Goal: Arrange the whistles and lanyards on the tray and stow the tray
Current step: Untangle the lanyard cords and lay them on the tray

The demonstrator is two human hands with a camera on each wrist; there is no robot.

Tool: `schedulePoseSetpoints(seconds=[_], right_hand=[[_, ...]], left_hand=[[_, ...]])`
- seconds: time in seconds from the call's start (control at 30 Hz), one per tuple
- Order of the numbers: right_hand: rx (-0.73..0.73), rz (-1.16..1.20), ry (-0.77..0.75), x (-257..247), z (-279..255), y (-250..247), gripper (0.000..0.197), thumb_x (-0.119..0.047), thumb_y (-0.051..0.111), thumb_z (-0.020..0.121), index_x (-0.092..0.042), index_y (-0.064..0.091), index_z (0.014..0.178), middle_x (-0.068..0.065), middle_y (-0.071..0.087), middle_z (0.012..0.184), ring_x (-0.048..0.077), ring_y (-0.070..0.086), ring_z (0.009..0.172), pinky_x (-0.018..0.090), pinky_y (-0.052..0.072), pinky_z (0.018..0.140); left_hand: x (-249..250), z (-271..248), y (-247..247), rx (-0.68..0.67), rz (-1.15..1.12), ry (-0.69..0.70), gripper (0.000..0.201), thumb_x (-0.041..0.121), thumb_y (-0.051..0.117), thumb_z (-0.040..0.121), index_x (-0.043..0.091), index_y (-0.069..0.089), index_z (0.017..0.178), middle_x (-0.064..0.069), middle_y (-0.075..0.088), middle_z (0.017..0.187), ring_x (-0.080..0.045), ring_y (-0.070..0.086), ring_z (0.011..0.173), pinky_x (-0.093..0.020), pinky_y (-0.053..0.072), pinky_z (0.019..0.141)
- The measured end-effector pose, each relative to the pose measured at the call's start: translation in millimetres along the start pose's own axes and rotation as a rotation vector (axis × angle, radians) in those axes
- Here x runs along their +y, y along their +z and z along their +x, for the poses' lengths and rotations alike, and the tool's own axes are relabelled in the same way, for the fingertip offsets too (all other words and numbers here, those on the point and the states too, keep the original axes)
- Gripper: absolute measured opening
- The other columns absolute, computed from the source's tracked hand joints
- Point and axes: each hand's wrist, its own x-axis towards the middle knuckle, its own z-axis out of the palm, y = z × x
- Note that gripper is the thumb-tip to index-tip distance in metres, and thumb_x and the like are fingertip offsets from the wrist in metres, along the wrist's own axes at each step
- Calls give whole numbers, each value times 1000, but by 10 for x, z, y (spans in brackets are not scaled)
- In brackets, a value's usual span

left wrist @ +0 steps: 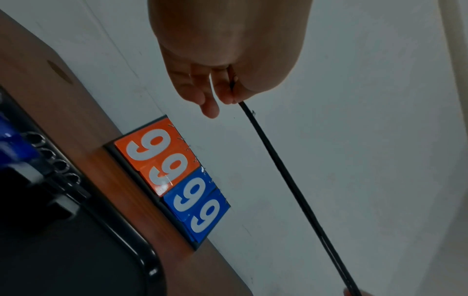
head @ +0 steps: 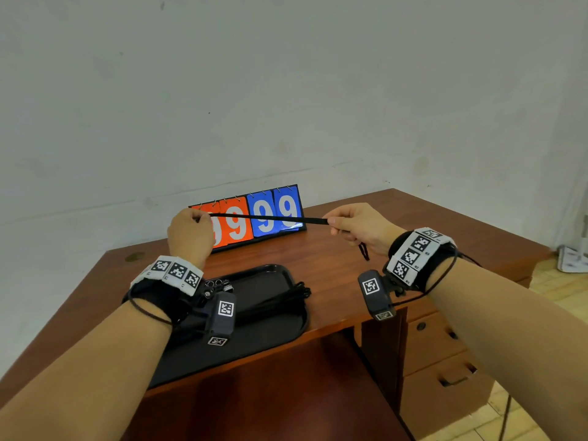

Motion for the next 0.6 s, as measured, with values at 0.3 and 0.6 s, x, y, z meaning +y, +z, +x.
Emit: schedulePoseSetpoints(seconds=[0.3, 0.6], right_hand=[[85, -7, 33, 59, -13, 45, 17, -9, 56, 98, -4, 69, 107, 5, 62, 72, 10, 39, 47, 21, 32, 41], [127, -11, 105, 28, -53, 226, 18, -10, 54, 99, -6, 68, 109, 9, 72, 85, 12, 58, 56, 23, 36, 44]], left_hand=[[-278, 95, -485, 124, -9, -98, 14, 20, 48, 95, 17, 61, 93, -13, 71, 77, -27, 70, 69, -32, 51, 65], [-504, 24, -831, 121, -51, -125, 19, 19, 53, 92, 24, 60, 75, -8, 68, 70, -32, 70, 75, -43, 59, 78]])
